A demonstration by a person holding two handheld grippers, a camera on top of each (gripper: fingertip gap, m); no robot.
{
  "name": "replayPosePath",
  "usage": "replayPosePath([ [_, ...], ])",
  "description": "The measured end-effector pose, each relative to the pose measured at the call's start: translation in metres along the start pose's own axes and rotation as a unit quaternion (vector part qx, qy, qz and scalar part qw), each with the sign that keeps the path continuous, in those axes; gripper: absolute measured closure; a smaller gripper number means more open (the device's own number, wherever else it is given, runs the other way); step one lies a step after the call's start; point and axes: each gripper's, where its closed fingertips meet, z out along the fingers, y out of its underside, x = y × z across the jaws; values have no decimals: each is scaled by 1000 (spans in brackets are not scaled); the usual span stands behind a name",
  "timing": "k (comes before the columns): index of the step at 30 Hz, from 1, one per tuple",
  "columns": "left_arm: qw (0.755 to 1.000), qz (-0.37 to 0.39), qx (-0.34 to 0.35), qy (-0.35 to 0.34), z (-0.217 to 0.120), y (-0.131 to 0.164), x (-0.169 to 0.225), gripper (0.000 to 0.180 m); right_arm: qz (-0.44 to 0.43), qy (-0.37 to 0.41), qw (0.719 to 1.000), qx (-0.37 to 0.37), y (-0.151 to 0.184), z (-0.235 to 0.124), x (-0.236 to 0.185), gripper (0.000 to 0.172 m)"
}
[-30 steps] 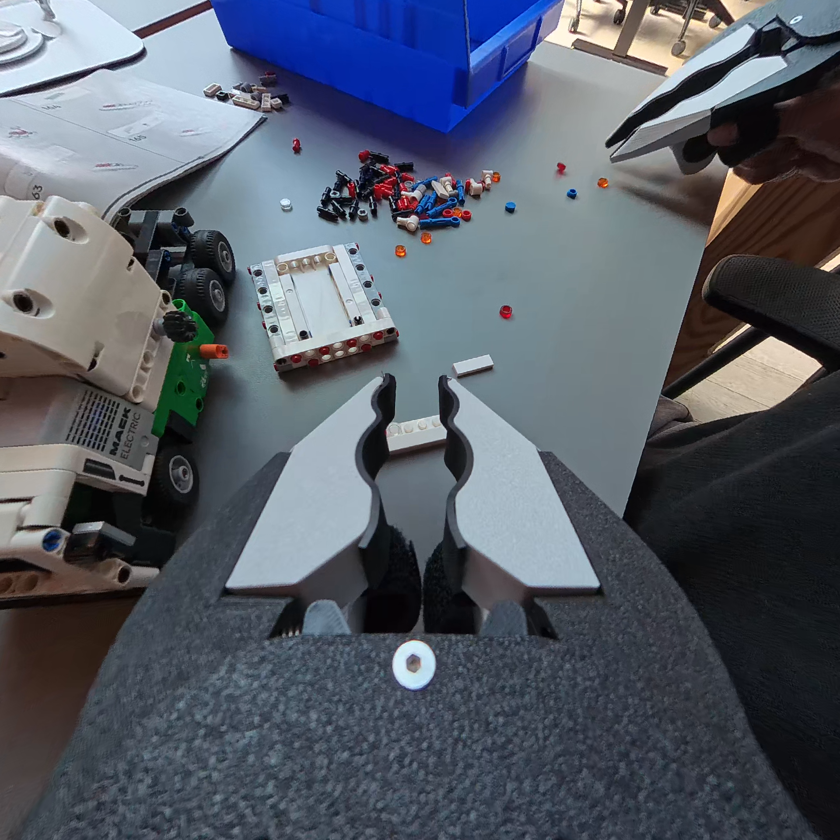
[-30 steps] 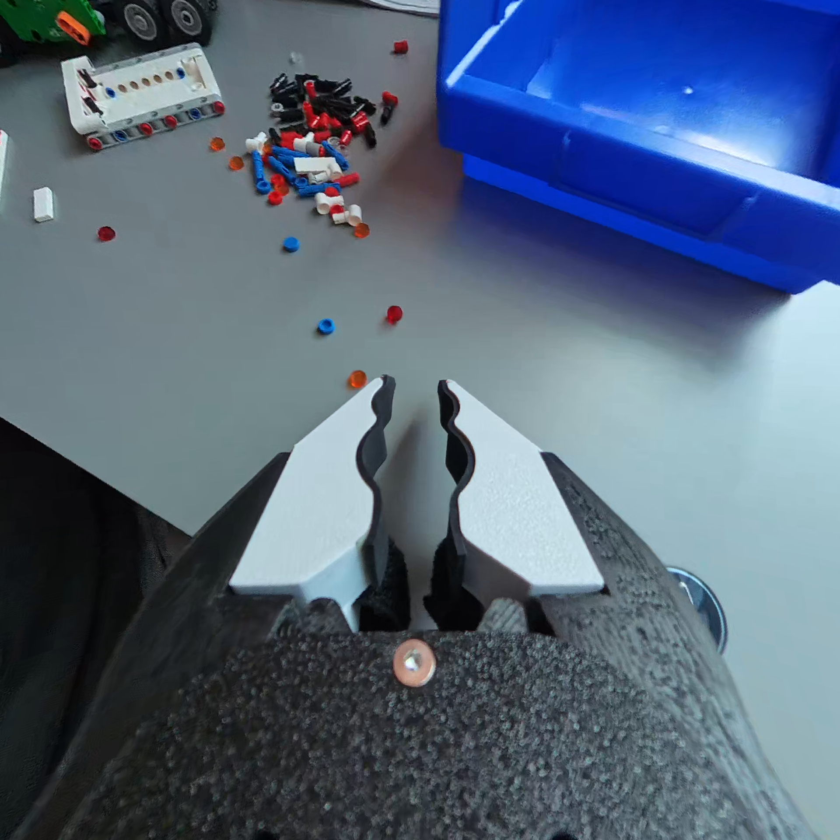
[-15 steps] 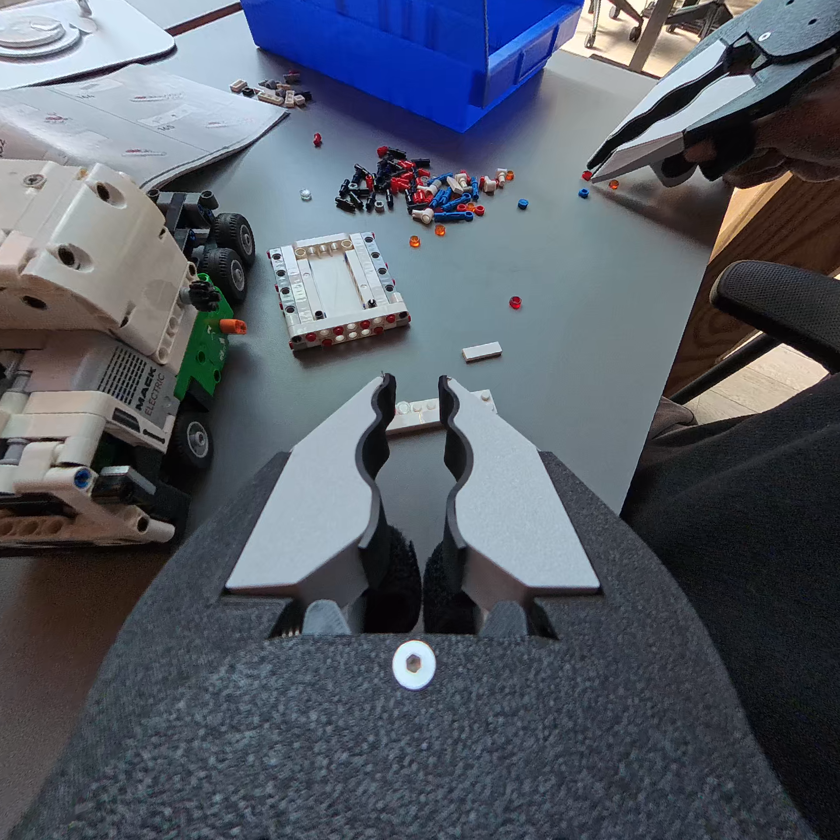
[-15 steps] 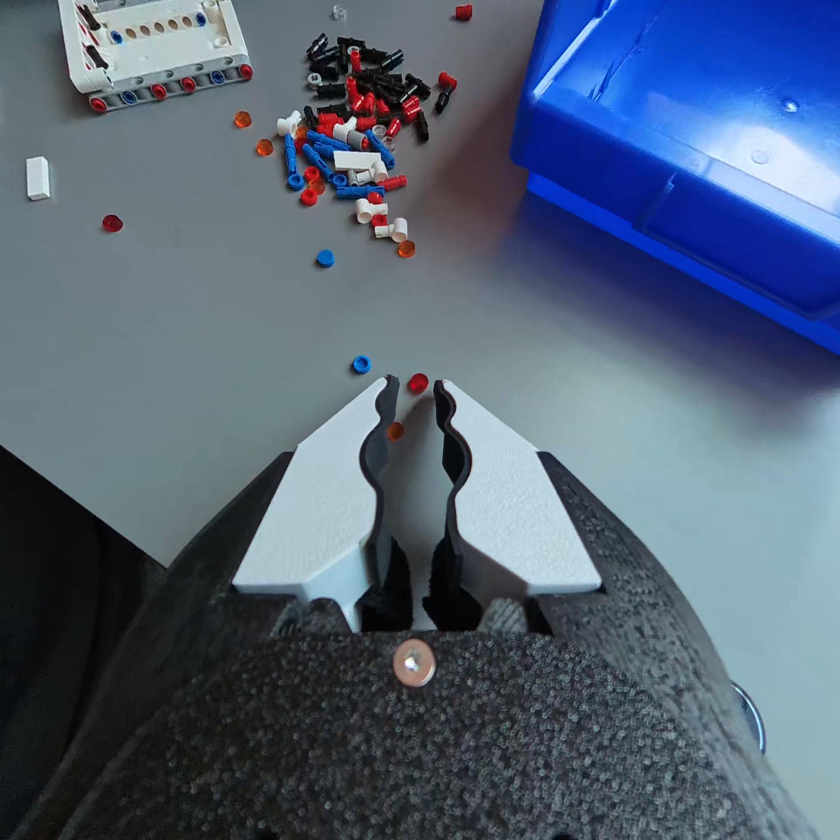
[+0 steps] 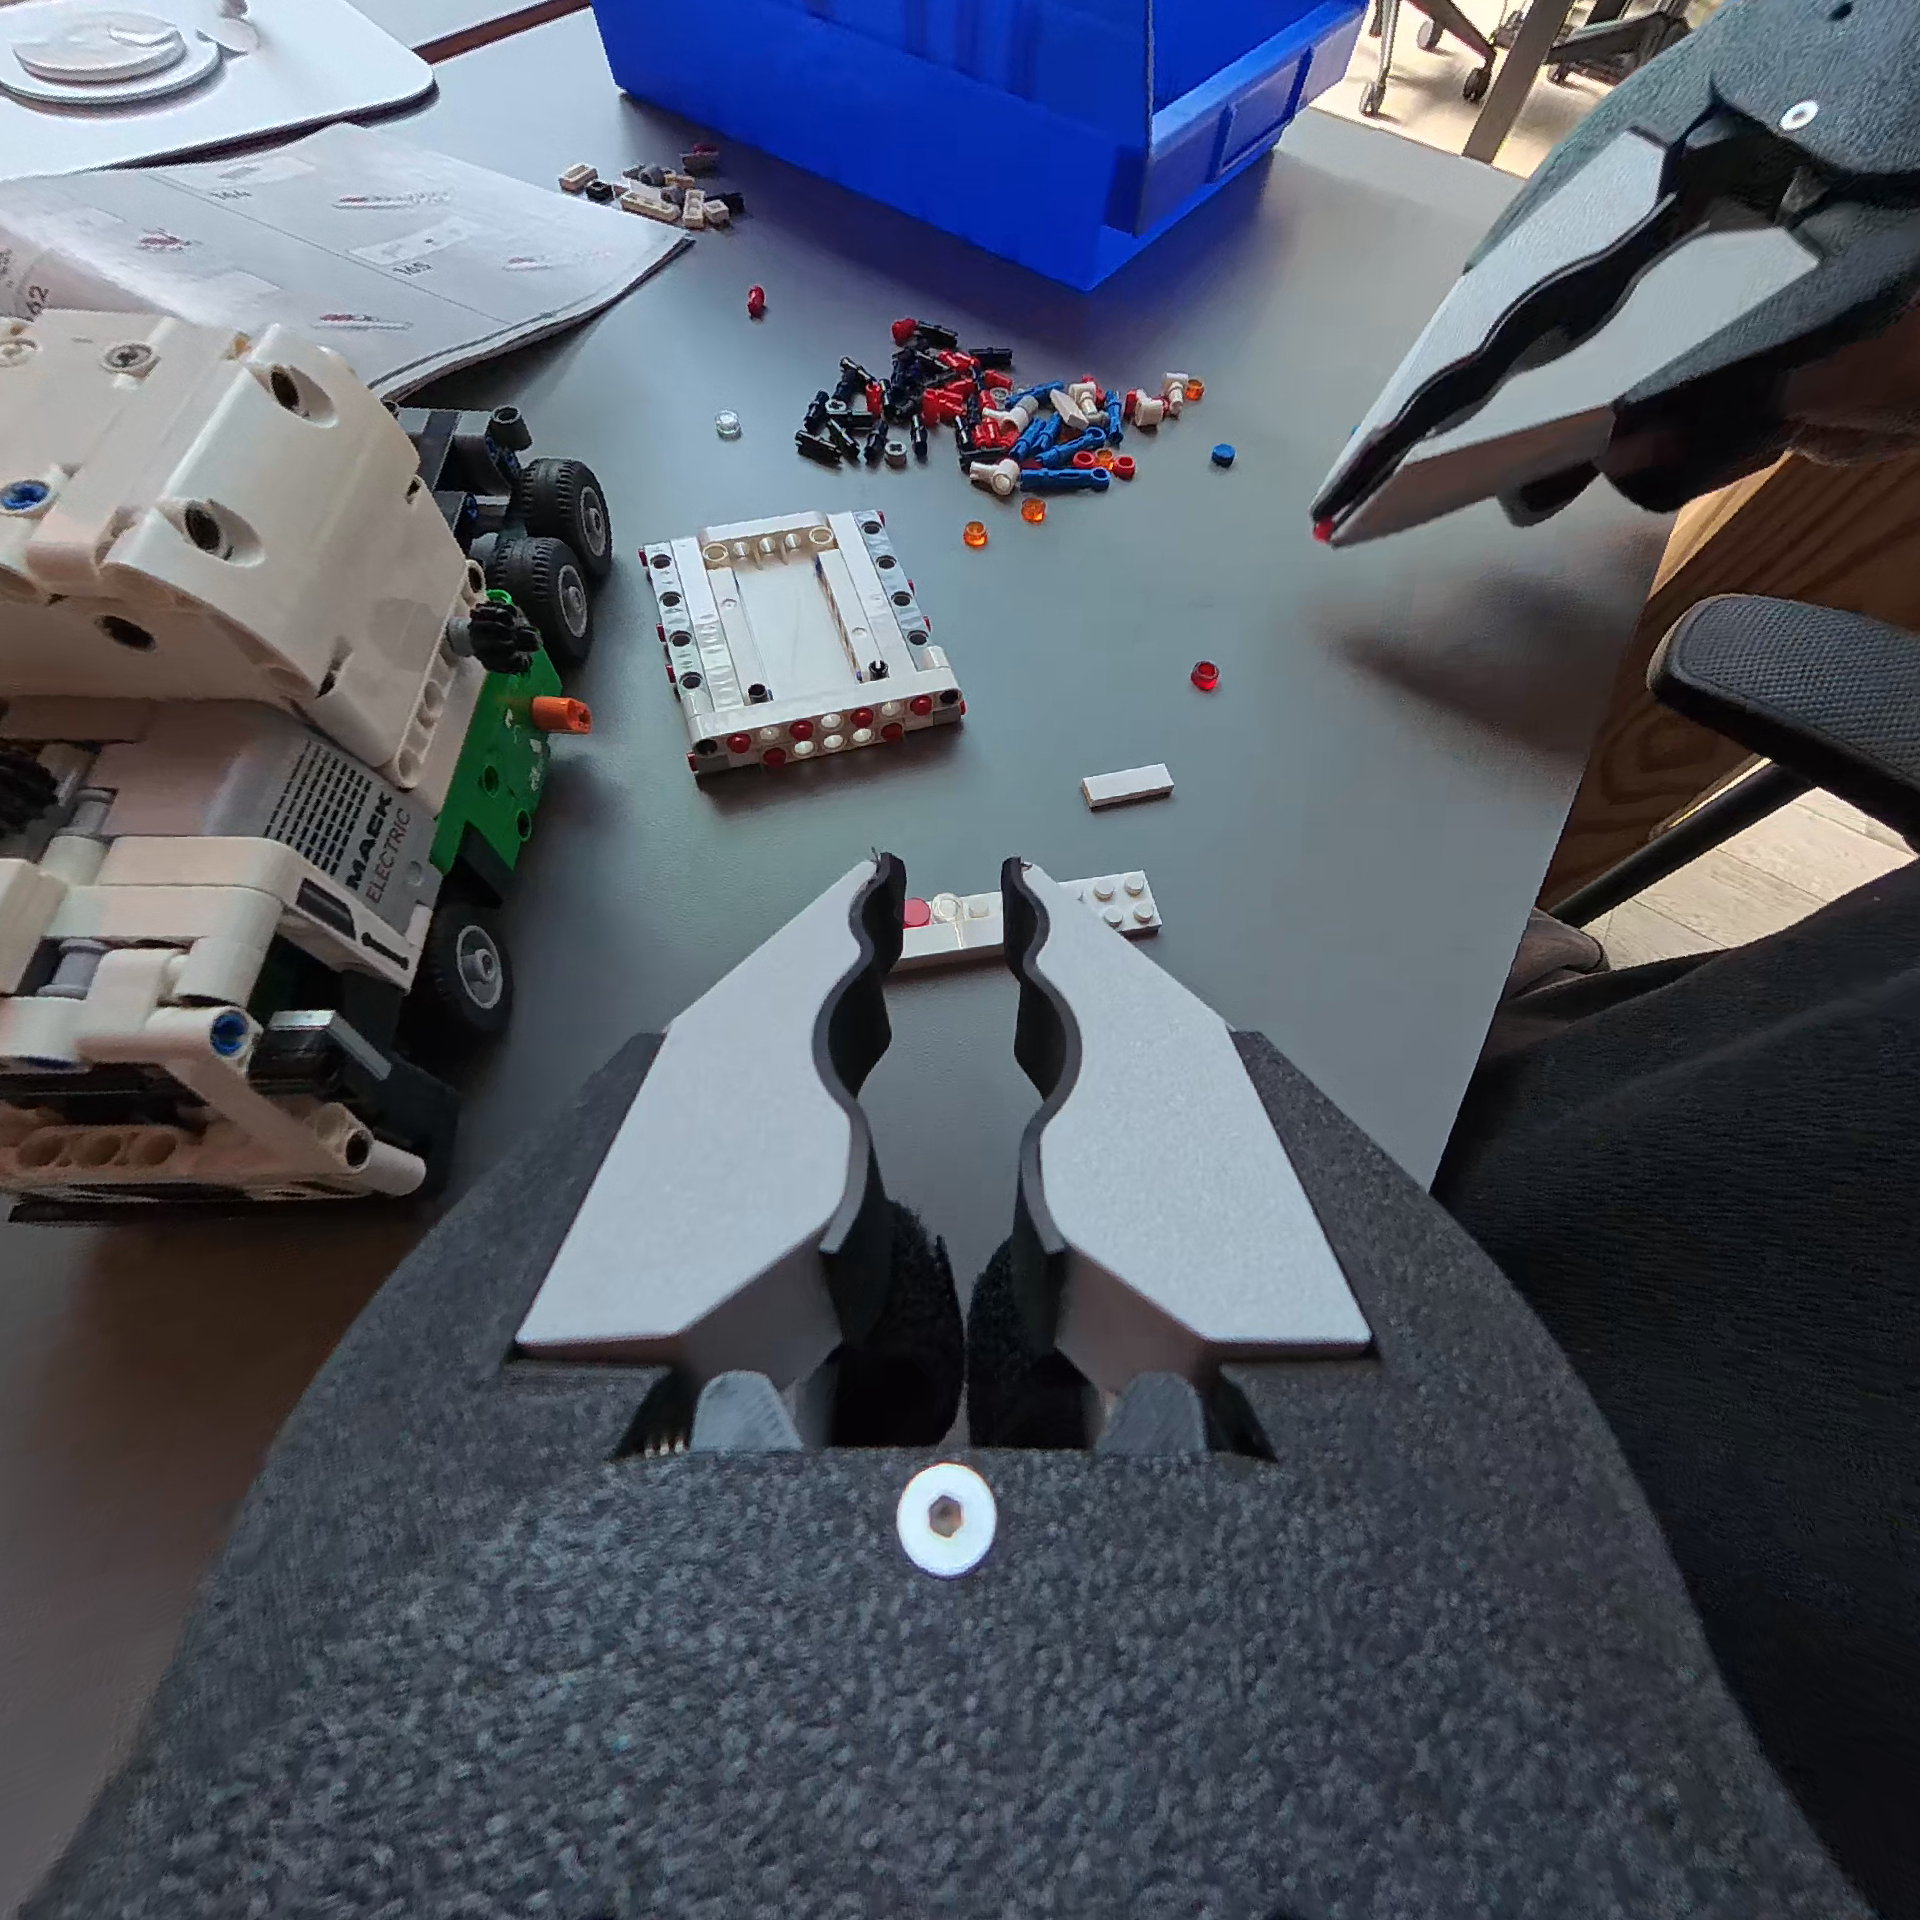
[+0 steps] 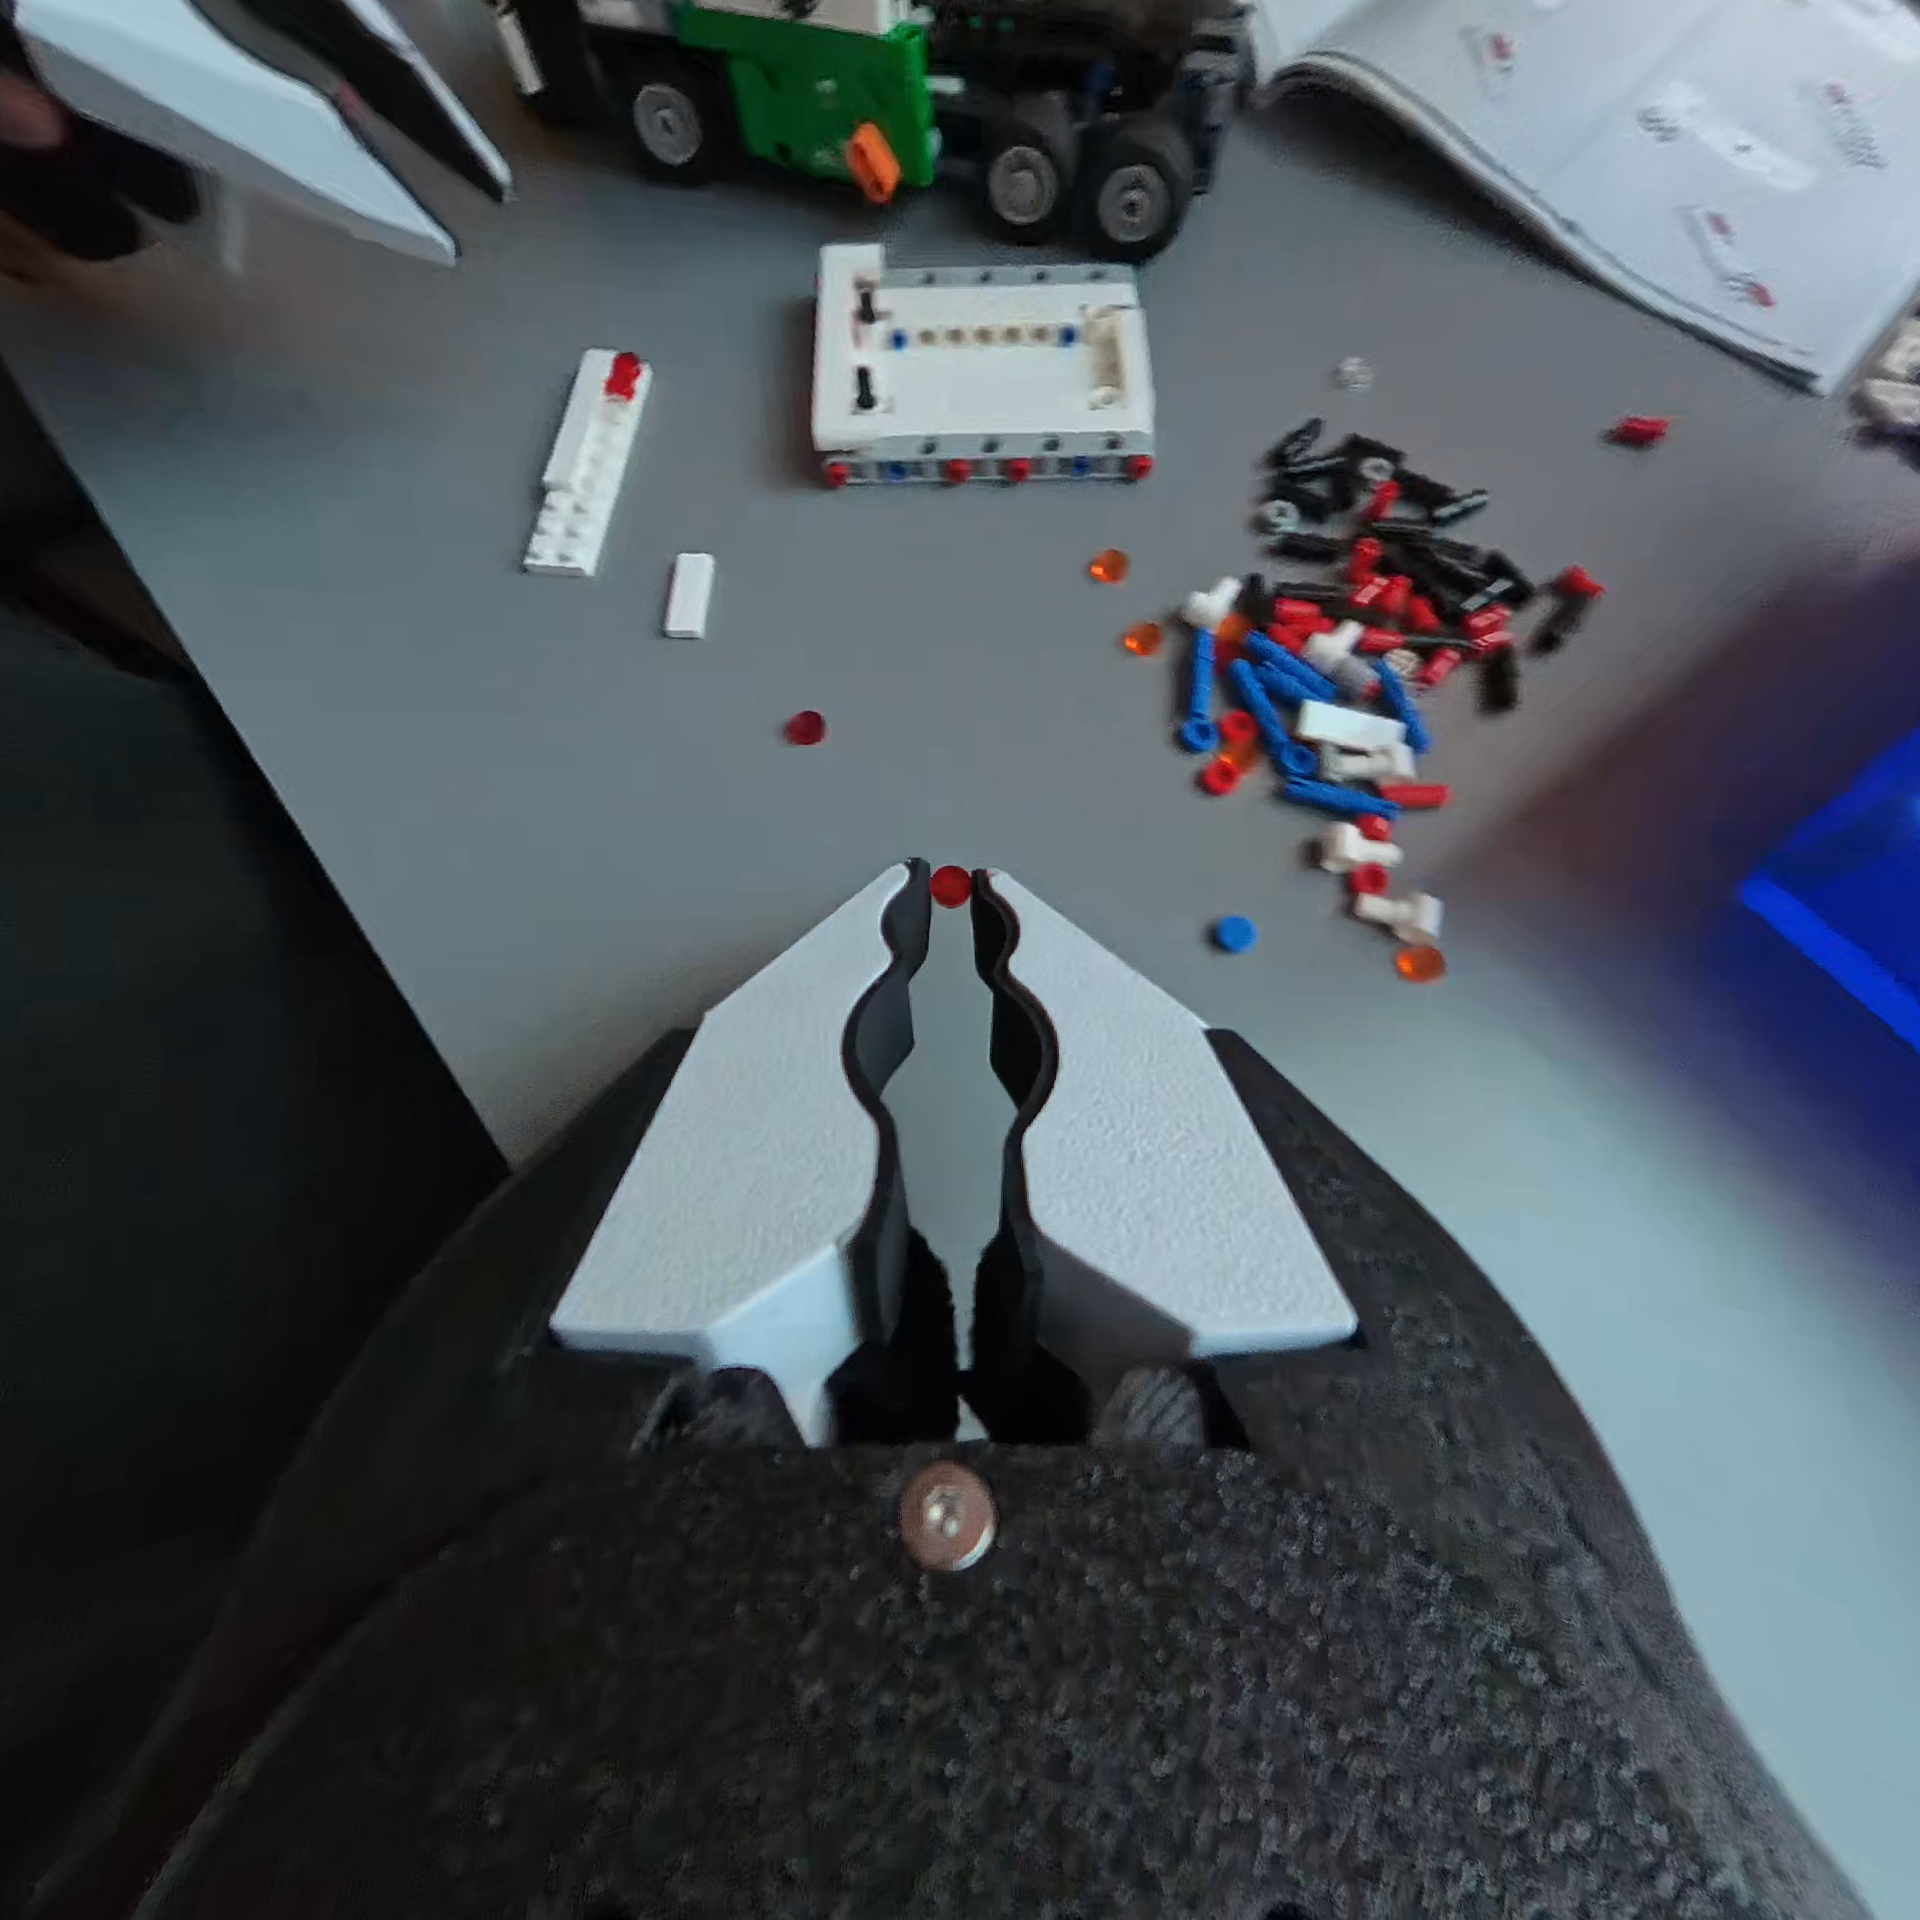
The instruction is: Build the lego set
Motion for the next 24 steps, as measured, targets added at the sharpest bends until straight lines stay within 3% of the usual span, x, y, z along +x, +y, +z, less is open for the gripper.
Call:
replayPosePath([
  [6, 1000, -7, 3, -3, -1, 2, -2, 163, -39, -45, 998, -25, -8, 35, -36, 165],
  [15, 1000, -11, -1, -4, 2, 3, -8, 163, -37, -32, 998, -42, -5, 45, -31, 165],
  [17, 1000, -13, -3, -2, 4, 4, -9, 163, -27, -30, 999, -27, -12, 42, -27, 156],
  [20, 1000, -14, -7, -2, 7, 4, -12, 163, 10, 4, 1000, 10, -31, 35, 2, 156],
  [24, 1000, -18, -9, -4, 11, 2, -18, 163, 82, 137, 987, 13, -37, 31, 79, 161],
])
